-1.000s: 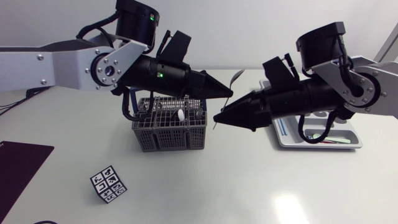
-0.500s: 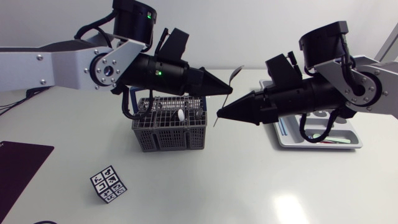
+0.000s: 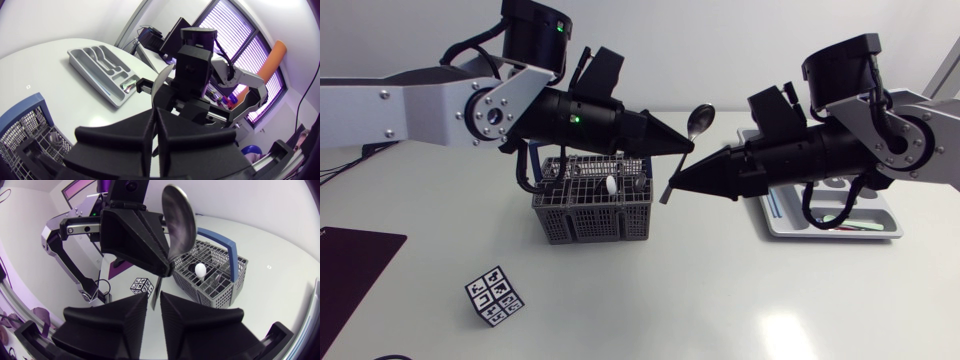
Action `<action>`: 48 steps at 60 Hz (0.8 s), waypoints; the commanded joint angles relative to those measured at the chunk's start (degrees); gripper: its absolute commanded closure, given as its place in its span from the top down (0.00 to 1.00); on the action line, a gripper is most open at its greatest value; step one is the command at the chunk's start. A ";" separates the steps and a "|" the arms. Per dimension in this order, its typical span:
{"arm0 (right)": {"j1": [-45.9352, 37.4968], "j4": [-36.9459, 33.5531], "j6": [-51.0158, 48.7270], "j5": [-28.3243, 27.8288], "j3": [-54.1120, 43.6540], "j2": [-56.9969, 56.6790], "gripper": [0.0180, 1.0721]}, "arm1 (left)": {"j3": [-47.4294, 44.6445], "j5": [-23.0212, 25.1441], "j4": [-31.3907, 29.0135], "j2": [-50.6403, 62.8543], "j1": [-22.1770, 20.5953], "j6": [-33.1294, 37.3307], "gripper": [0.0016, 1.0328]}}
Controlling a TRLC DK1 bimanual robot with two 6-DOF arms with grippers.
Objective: Transfer all utensils from the basket to the drawer tray.
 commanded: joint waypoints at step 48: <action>-0.88 3.68 1.47 3.30 1.99 -1.17 0.34 | -1.41 1.12 1.02 -1.31 -0.60 -1.46 0.03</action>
